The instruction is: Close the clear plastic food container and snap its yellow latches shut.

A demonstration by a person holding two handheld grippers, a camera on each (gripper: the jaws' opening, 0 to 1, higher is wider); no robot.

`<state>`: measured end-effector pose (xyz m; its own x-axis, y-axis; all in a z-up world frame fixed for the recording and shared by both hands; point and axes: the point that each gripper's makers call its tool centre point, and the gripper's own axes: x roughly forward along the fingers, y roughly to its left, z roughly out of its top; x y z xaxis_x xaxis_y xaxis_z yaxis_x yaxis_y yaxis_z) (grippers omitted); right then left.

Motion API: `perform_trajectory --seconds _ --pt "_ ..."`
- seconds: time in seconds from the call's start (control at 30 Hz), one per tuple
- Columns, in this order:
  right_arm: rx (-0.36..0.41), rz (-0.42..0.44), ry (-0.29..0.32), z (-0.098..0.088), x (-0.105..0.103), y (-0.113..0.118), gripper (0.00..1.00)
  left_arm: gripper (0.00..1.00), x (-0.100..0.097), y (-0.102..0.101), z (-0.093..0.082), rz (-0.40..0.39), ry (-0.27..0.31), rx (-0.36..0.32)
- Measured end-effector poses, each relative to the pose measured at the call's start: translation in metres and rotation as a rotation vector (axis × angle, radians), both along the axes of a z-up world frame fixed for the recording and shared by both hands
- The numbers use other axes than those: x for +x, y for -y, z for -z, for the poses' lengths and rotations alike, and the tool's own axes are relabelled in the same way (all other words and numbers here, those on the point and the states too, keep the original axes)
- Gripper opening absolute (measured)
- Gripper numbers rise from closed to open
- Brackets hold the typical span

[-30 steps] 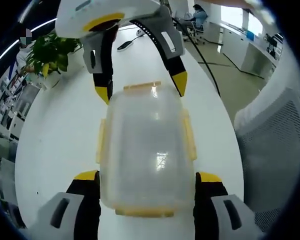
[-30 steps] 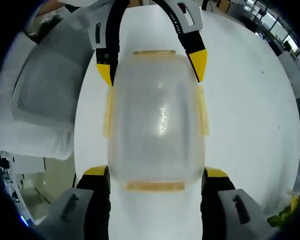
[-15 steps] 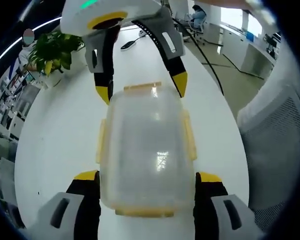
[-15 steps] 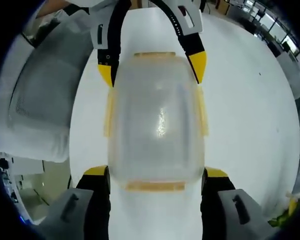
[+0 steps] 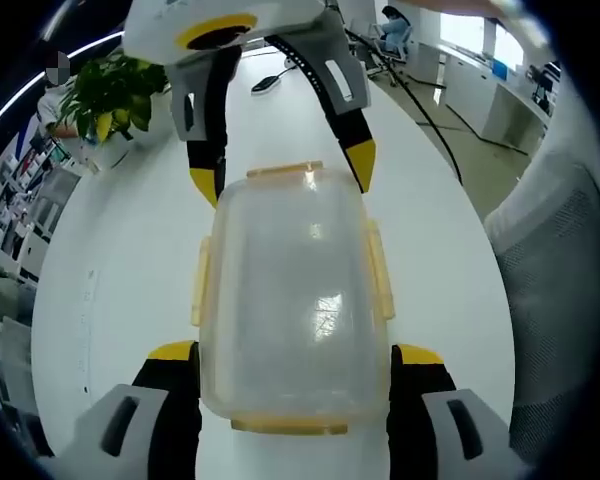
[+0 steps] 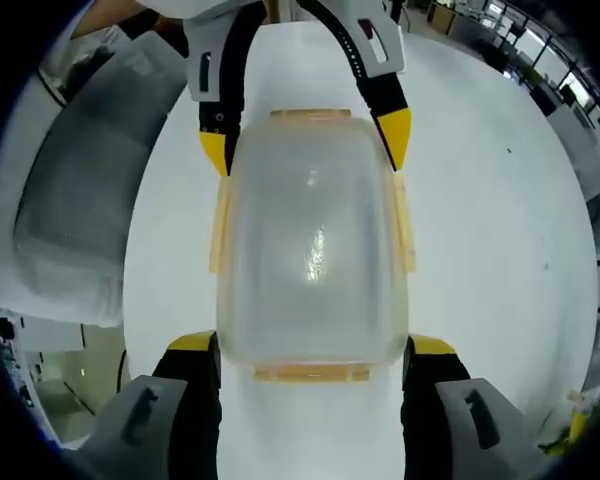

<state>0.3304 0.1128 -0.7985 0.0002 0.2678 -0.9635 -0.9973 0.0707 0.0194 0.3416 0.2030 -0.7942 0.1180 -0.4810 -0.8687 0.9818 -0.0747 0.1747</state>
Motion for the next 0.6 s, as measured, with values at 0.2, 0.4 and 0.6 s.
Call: perform_trajectory --seconds 0.2,0.4,0.6 --pt "0.011 0.001 0.001 0.000 0.014 -0.003 0.71 0.73 0.015 -0.003 0.000 -0.002 -0.003 -0.003" --pt "0.020 0.007 0.001 0.000 0.027 -0.006 0.71 0.73 0.028 -0.005 0.001 0.003 -0.003 0.006" --pt "0.025 0.011 0.003 0.000 0.039 -0.006 0.71 0.73 0.040 -0.005 0.000 0.004 -0.005 0.002"
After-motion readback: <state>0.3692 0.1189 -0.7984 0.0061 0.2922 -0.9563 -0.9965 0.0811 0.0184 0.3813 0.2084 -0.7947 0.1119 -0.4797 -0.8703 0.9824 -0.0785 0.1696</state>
